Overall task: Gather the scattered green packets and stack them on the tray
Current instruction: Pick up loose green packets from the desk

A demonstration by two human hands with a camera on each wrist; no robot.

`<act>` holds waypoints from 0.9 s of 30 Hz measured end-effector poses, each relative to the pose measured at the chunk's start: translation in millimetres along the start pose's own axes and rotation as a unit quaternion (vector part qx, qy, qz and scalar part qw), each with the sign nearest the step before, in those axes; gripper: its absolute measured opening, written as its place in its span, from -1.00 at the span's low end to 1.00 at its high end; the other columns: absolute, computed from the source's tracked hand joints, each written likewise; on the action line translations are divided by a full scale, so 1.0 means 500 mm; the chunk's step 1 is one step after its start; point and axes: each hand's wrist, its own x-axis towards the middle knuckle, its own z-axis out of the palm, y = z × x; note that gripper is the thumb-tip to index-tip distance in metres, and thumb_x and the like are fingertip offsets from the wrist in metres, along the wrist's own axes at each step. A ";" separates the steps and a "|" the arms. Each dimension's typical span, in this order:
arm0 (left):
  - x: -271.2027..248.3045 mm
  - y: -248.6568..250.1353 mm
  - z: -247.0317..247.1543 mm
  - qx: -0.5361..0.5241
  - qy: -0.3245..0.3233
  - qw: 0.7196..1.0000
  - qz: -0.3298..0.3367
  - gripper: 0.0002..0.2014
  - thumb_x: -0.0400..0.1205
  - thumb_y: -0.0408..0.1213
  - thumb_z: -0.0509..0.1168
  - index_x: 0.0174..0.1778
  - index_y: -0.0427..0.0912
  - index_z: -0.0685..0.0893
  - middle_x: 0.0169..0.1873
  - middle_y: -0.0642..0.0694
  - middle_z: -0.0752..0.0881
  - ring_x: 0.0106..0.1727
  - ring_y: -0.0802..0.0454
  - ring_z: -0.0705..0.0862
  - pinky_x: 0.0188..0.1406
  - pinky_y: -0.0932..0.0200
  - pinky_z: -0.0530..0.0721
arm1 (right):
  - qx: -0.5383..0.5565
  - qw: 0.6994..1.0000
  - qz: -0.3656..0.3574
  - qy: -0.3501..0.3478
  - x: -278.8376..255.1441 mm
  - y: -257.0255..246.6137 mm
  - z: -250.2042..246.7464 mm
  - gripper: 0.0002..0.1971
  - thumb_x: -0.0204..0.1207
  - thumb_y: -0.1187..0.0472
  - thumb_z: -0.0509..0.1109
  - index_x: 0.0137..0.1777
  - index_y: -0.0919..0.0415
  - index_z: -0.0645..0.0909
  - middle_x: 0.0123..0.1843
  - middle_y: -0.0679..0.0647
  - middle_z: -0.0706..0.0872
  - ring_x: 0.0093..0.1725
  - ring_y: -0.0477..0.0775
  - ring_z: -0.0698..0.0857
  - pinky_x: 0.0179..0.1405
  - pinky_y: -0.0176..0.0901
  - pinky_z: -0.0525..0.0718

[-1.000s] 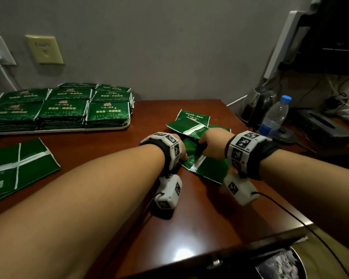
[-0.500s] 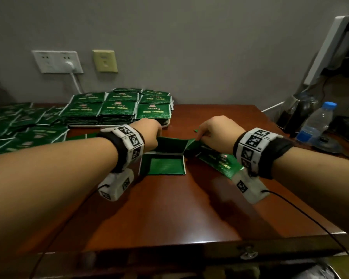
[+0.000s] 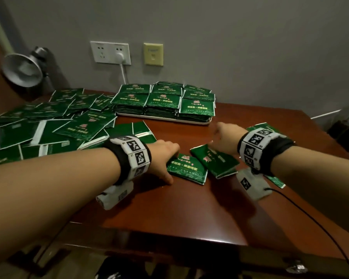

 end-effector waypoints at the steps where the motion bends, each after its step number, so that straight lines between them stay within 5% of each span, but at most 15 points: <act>1: 0.001 -0.002 0.001 -0.012 0.000 1.000 0.000 -0.25 0.34 0.14 0.58 0.34 -0.02 0.40 0.25 -0.03 0.51 0.26 -0.01 0.49 0.27 -0.02 0.59 | -0.034 0.999 0.006 -0.040 -0.002 0.002 0.007 -0.37 0.51 -0.12 0.44 0.47 0.20 0.40 0.29 0.15 0.65 0.17 0.18 0.67 0.09 -0.04 0.69; 4: 0.011 -0.002 0.002 -0.040 0.011 0.999 0.007 -0.27 0.34 0.09 0.59 0.32 0.00 0.38 0.21 -0.06 0.56 0.17 -0.01 0.56 0.19 -0.03 0.64 | -0.049 0.996 -0.001 -0.079 -0.014 0.007 0.020 -0.21 0.45 -0.16 0.49 0.55 0.23 0.29 0.31 0.15 0.64 0.20 0.17 0.66 0.15 -0.01 0.69; 6: 0.017 0.003 0.003 -0.036 0.032 0.999 0.017 -0.28 0.35 0.09 0.58 0.32 -0.01 0.40 0.20 -0.03 0.57 0.20 -0.01 0.53 0.22 -0.03 0.62 | -0.053 0.995 0.002 -0.080 -0.021 0.004 0.028 -0.32 0.46 -0.15 0.47 0.43 0.26 0.43 0.20 0.14 0.70 0.12 0.16 0.69 0.01 -0.08 0.70; 8: 0.019 0.005 0.005 -0.018 0.049 0.998 0.026 -0.28 0.35 0.13 0.56 0.33 -0.02 0.41 0.18 -0.01 0.55 0.22 -0.02 0.50 0.24 -0.04 0.59 | -0.069 0.993 0.008 -0.094 -0.027 0.001 0.037 -0.56 0.50 -0.15 0.40 0.03 0.28 0.64 -0.16 0.07 0.75 -0.12 0.14 0.72 -0.28 -0.20 0.62; 11: 0.009 -0.004 0.002 0.031 0.038 0.999 0.018 -0.30 0.35 0.22 0.48 0.29 -0.03 0.41 0.09 -0.03 0.54 0.15 -0.04 0.50 0.17 -0.05 0.62 | -0.126 0.988 -0.003 -0.091 -0.048 -0.009 0.024 -0.57 0.52 -0.15 0.38 -0.42 0.16 0.56 -0.44 0.03 0.61 -0.31 0.12 0.66 -0.35 -0.20 0.58; 13: -0.001 -0.016 0.000 0.059 0.016 0.998 -0.002 -0.32 0.37 0.22 0.45 0.28 -0.07 0.41 0.07 -0.06 0.49 0.15 -0.05 0.49 0.16 -0.05 0.63 | -0.151 0.985 -0.034 -0.070 -0.055 -0.016 0.008 -0.67 0.45 -0.08 0.43 -0.36 0.15 0.56 -0.36 0.03 0.63 -0.28 0.13 0.66 -0.27 -0.12 0.70; 15: -0.011 -0.026 0.000 0.073 -0.004 0.997 -0.024 -0.29 0.36 0.20 0.45 0.31 -0.09 0.41 0.09 -0.08 0.43 0.16 -0.06 0.48 0.14 -0.07 0.66 | -0.151 0.981 -0.104 -0.065 -0.053 -0.018 0.010 -0.74 0.38 0.03 0.49 -0.03 0.11 0.55 -0.04 0.03 0.65 0.01 0.12 0.67 -0.01 0.02 0.75; 18: -0.020 -0.034 0.007 0.069 -0.012 0.997 -0.043 -0.16 0.34 0.18 0.47 0.47 -0.06 0.30 0.20 -0.12 0.45 0.24 -0.11 0.48 0.18 -0.04 0.61 | -0.140 0.964 -0.206 -0.092 -0.052 -0.030 0.021 -0.16 0.32 0.04 0.59 0.55 -0.09 0.22 0.54 -0.07 0.37 0.55 0.12 0.30 0.40 0.17 0.55; 20: -0.024 -0.034 0.014 0.067 -0.007 0.997 -0.048 -0.12 0.35 0.18 0.46 0.52 -0.03 0.24 0.23 -0.12 0.48 0.27 -0.12 0.47 0.22 -0.03 0.54 | -0.181 0.949 -0.225 -0.126 -0.056 -0.050 0.018 0.02 0.32 -0.06 0.62 0.68 -0.14 0.05 0.68 -0.13 0.15 0.64 0.12 0.10 0.56 0.19 0.34; 22: -0.024 -0.034 0.019 0.071 -0.001 0.996 -0.047 -0.13 0.33 0.25 0.44 0.47 -0.03 0.28 0.19 -0.10 0.51 0.23 -0.11 0.47 0.27 -0.08 0.51 | -0.210 0.942 -0.230 -0.127 -0.054 -0.064 0.018 -0.01 0.26 -0.24 0.60 0.64 -0.09 0.17 0.60 -0.09 0.26 0.59 0.13 0.18 0.56 0.13 0.32; 27: -0.024 -0.063 -0.002 0.116 0.016 0.991 -0.060 -0.12 0.15 0.56 0.33 0.19 0.01 0.36 -0.04 -0.03 0.50 0.08 -0.09 0.46 0.21 -0.11 0.47 | -0.223 0.954 -0.174 -0.101 -0.059 -0.058 0.015 -0.24 0.13 -0.50 0.48 0.21 -0.07 0.44 0.08 -0.12 0.56 0.10 -0.01 0.49 0.04 -0.02 0.64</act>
